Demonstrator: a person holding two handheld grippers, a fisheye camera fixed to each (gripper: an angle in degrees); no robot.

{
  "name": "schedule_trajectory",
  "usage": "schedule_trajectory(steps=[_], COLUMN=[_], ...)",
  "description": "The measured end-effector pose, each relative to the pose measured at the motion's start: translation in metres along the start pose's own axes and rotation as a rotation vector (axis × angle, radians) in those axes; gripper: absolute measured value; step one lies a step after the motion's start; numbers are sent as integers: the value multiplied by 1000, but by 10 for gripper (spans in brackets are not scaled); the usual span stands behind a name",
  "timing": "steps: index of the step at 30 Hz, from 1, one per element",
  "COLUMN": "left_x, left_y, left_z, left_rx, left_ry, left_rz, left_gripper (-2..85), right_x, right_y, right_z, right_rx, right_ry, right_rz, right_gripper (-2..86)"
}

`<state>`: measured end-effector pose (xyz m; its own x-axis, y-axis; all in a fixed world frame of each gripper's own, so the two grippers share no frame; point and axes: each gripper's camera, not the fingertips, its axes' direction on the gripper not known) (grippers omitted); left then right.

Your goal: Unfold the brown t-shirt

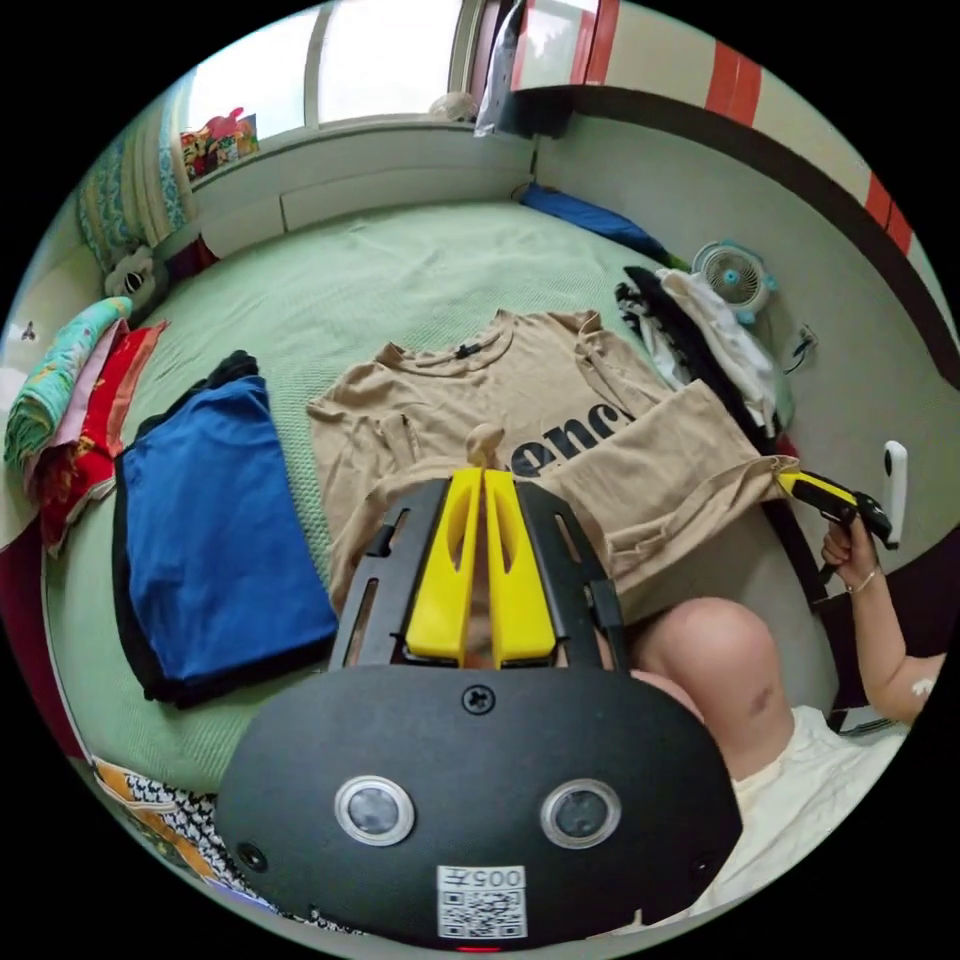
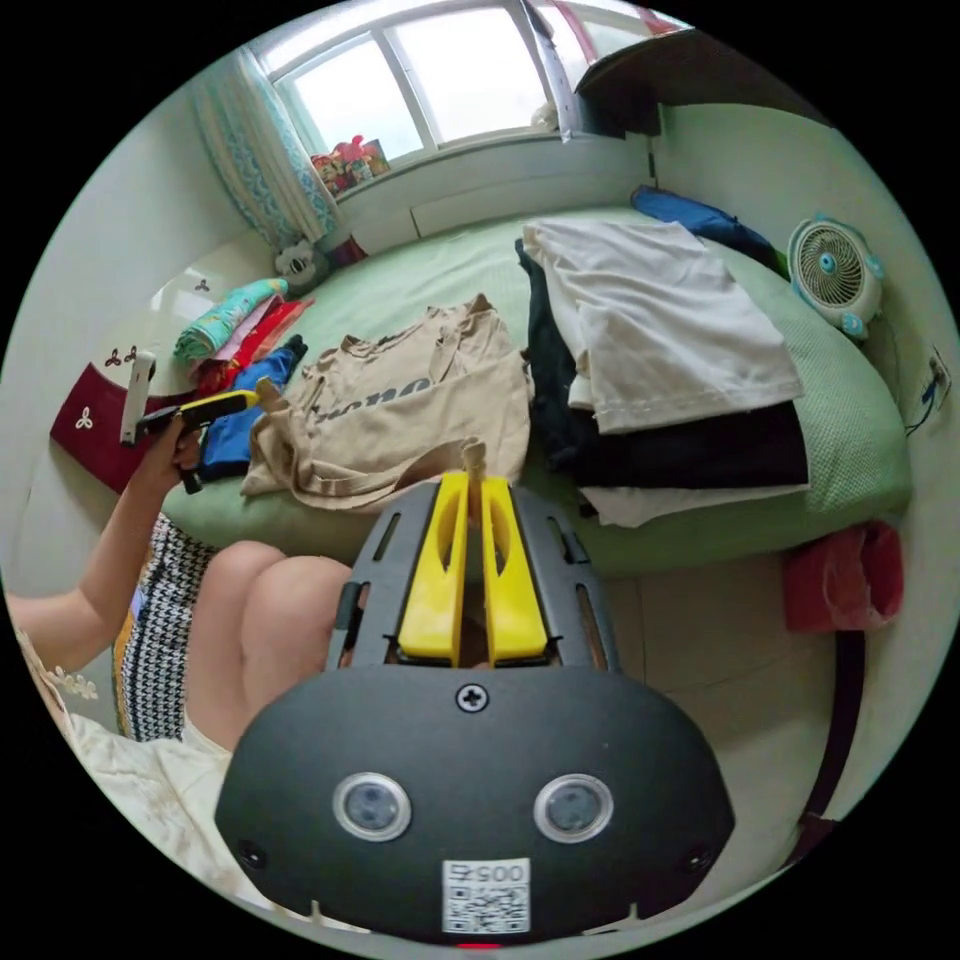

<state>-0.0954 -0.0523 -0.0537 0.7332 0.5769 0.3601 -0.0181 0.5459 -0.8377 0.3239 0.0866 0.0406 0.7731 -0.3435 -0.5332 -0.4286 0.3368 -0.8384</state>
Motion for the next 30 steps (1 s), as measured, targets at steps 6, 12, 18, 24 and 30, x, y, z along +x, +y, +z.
schedule_trajectory(steps=[6, 12, 18, 24, 30], left_x=[0, 11, 26, 9, -16], left_y=[65, 145, 230, 296, 259], left_z=[-110, -194, -196, -154, -169], left_rx=[133, 207, 88, -88, -35], left_ry=[15, 65, 126, 139, -31], left_rz=[-8, -30, -89, -328, -296], left_gripper=[0, 0, 0, 4, 55], right_x=[-5, -9, 6, 46, 62], right_y=[17, 46, 95, 148, 135], right_z=[-74, -154, -198, -152, -155], right_rx=[139, 268, 244, 2, 11], right_ry=[-59, -48, -45, -158, -129], right_rz=[-30, -62, -59, 102, 173], right_gripper=[-13, -14, -13, 21, 38])
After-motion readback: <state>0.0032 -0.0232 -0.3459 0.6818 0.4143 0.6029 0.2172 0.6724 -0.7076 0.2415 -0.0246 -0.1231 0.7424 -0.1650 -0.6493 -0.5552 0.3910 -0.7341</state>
